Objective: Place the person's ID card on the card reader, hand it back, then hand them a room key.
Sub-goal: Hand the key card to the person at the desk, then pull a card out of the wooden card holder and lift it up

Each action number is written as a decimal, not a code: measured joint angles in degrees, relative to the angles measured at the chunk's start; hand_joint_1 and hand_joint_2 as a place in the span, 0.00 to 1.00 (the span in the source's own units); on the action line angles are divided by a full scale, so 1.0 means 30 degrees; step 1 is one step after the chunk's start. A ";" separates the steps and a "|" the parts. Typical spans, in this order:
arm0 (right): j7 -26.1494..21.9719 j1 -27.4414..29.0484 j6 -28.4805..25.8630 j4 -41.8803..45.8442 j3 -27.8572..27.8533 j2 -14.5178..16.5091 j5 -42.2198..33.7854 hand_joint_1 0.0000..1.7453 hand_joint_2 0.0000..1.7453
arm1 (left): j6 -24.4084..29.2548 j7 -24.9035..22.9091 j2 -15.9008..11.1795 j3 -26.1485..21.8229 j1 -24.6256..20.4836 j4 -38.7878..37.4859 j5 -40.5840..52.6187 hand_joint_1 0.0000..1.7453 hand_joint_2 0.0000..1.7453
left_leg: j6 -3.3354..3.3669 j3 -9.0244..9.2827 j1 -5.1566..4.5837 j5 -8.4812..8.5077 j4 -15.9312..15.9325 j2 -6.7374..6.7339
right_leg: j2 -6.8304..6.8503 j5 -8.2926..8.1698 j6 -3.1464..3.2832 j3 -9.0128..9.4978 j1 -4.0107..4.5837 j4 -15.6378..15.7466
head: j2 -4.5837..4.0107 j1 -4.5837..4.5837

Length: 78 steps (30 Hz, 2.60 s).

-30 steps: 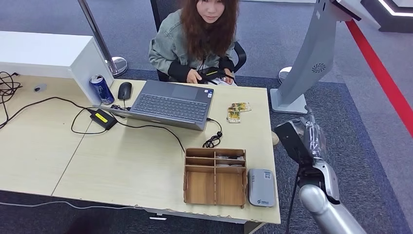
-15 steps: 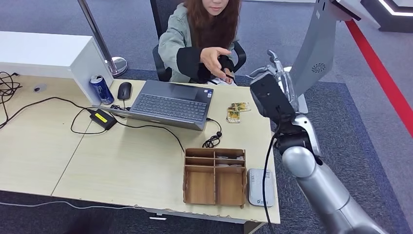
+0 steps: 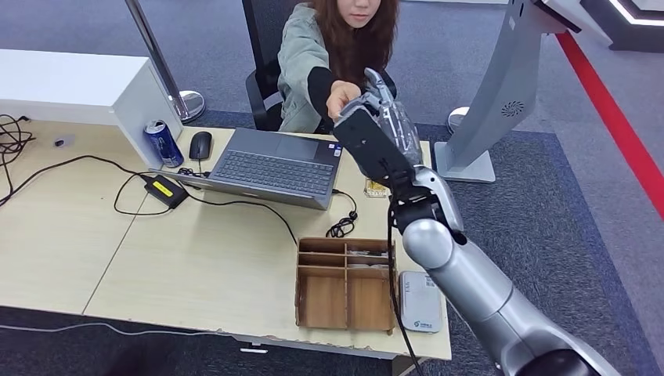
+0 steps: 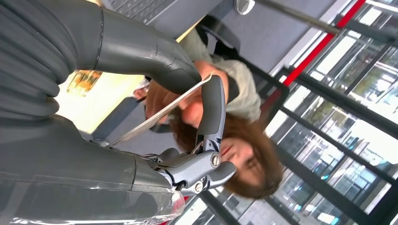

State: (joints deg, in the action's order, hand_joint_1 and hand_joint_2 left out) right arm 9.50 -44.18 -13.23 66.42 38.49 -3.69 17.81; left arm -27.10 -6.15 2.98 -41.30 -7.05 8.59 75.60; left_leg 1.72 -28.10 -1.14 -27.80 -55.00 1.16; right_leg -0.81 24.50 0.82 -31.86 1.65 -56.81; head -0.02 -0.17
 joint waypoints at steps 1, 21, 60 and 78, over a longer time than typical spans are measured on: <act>-0.0136 -0.0200 -0.0024 -0.0380 0.0184 0.0336 -0.0049 1.00 1.00 | 0.0000 0.0004 -0.0004 0.0033 -0.0002 0.0000 0.0033 0.00 0.00 | 0.0000 0.0000 0.0000 0.0000 0.0000 0.0000 | 0.0000 -0.0001 0.0002 -0.0002 0.0000 0.0000 | 0.0000 0.0000; -0.1673 -0.1477 -0.0577 -0.5283 0.1997 0.3940 -0.1768 0.00 1.00 | 0.0219 -0.0026 -0.0098 0.0428 0.0061 0.0000 -0.0056 0.00 0.00 | -0.0013 0.0004 0.0003 0.0008 -0.0001 -0.0001 | 0.0000 -0.0007 0.0014 -0.0009 0.0010 0.0000 | 0.0000 -0.0003; 0.2678 0.6406 0.5455 1.0995 0.1481 -0.6620 1.2981 0.53 1.00 | 0.0523 -0.0071 -0.0104 -0.0007 0.0268 -0.0002 -0.1550 0.00 0.00 | 0.0015 0.0039 -0.0007 -0.0032 -0.0004 -0.0039 | -0.0064 -0.0005 0.0007 0.0006 0.0003 0.0047 | 0.0000 0.0002; 0.2316 0.7176 0.5151 1.0501 0.1501 -0.6782 1.2914 0.34 1.00 | 0.0512 -0.0024 -0.0104 -0.0005 0.0227 0.0000 -0.1353 0.00 0.00 | 0.0016 0.0027 -0.0008 -0.0033 -0.0004 -0.0040 | -0.0060 -0.0004 0.0005 0.0004 0.0000 0.0045 | 0.0002 0.0000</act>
State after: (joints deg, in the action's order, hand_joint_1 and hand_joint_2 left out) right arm 16.45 -22.66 2.22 97.93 42.99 -24.04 56.55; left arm -25.57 -6.22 2.67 -41.32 -6.37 8.59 71.54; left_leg 1.77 -28.02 -1.17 -27.90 -55.01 1.04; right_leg -0.99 24.49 0.84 -31.85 1.65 -56.67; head -0.02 -0.17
